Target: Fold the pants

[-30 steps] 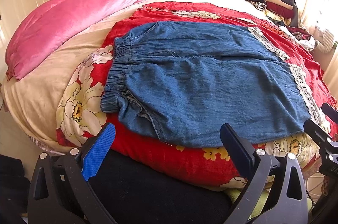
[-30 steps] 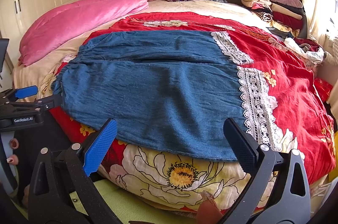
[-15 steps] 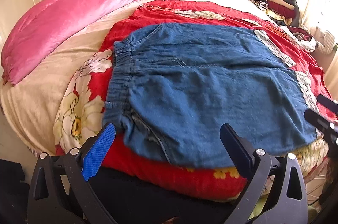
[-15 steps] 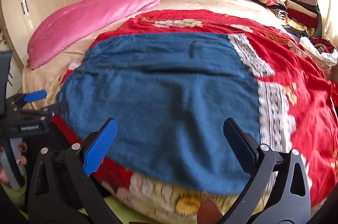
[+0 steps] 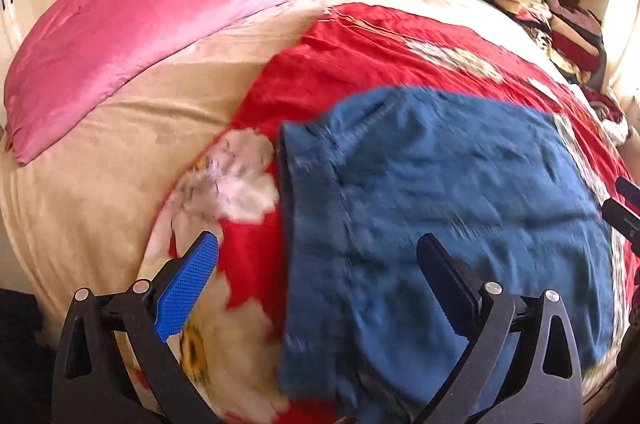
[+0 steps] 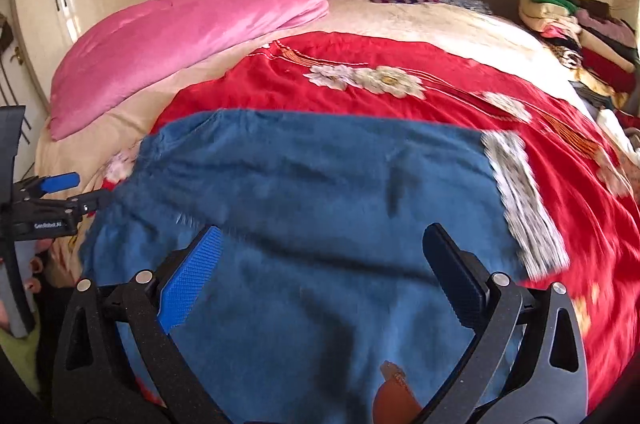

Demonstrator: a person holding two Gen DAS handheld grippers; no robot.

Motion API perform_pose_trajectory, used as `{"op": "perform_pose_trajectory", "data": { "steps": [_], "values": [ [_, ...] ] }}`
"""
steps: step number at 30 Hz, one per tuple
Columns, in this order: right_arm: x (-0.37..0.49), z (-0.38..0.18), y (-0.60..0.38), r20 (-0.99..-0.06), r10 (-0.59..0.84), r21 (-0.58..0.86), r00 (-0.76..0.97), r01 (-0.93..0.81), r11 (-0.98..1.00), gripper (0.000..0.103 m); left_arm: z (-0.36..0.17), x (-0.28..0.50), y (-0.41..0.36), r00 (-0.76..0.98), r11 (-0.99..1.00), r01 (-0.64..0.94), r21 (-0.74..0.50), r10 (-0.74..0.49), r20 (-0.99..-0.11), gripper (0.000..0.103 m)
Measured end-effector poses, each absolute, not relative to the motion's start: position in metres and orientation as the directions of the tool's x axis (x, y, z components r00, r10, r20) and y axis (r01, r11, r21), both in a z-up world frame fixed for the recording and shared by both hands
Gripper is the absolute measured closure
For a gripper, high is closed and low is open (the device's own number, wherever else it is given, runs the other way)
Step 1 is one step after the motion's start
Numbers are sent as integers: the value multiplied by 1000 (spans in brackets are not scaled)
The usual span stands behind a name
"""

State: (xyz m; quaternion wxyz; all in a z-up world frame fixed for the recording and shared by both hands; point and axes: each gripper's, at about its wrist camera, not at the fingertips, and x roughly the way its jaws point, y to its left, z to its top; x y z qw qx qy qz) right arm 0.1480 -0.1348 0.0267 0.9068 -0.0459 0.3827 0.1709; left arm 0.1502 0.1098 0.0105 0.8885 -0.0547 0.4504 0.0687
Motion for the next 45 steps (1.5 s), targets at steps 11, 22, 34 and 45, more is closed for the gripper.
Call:
{"op": "perform_pose_trajectory", "data": {
  "steps": [11,22,34,45],
  "values": [
    [241,17,-97,-733,301,-5,610,-447,894,8,-7,234,136,542,986,-163,35,119,-832,4],
    [309,-11,-51,-795,274,-122,541,-586,801,8,-33,261,136,561,995,-99,-14,44,-827,5],
    [313,-28,-12,-814,280,-219,509,-715,663,8,-22,251,126,625,999,32,-40,-51,-779,68],
    [299,-35,-8,-820,368,-119,439,-758,641,78,5,218,113,671,993,102,-54,-108,-733,70]
  ]
}}
